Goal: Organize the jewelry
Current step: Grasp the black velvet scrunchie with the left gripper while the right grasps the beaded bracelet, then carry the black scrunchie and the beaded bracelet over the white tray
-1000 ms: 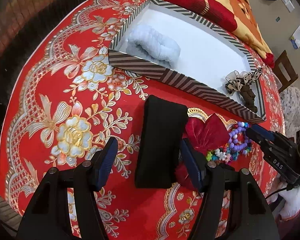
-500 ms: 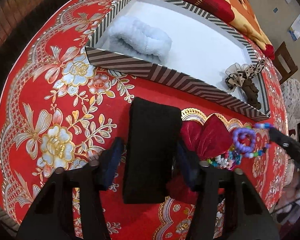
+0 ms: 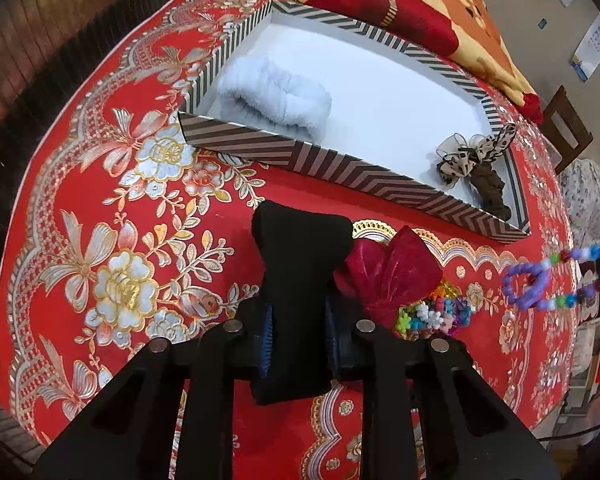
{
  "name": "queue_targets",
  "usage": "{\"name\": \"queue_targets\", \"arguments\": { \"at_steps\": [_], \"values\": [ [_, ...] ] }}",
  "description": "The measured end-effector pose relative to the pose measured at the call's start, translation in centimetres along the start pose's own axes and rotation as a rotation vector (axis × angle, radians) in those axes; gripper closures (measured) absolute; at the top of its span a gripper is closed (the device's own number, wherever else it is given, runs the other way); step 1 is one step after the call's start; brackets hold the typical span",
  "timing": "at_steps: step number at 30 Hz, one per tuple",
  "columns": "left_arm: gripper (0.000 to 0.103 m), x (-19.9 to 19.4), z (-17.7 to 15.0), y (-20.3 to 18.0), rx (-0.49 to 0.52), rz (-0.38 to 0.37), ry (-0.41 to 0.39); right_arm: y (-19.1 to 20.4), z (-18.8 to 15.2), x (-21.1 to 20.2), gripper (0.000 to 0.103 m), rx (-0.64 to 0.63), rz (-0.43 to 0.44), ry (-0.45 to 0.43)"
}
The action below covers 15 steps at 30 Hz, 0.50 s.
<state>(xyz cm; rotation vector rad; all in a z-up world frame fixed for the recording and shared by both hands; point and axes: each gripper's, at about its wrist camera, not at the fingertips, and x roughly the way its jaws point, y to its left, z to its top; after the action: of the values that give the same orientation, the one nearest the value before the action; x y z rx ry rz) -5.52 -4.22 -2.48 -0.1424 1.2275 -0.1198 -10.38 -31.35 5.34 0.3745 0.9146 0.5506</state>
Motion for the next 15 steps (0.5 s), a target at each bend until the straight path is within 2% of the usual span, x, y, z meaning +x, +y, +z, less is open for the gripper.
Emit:
{"name": "queue_targets", "arguments": {
  "at_steps": [3, 5, 8, 15],
  "values": [
    [0.084, -0.5, -0.4, 0.3, -0.010, 0.005, -0.007, -0.6, -0.3, -1.1, 0.094, 0.016, -0.013, -0.036],
    [0.084, -0.9, -0.8, 0.6, -0.009, 0.015, -0.015, -2.5, -1.1, -0.7, 0.094, 0.082, -0.050, -0.010],
    [0.084, -1.2, -0.9, 0.9, -0.011, 0.025, -0.015, -4.2, -2.4, 0.9, 0.094, 0.104, -0.124, 0.055],
    [0.084, -1.1, -1.3, 1.0, -0.024, 0.031, -0.009, -4.4, -2.9, 2.0, 0.094, 0.110, -0.116, 0.073]
  ]
}}
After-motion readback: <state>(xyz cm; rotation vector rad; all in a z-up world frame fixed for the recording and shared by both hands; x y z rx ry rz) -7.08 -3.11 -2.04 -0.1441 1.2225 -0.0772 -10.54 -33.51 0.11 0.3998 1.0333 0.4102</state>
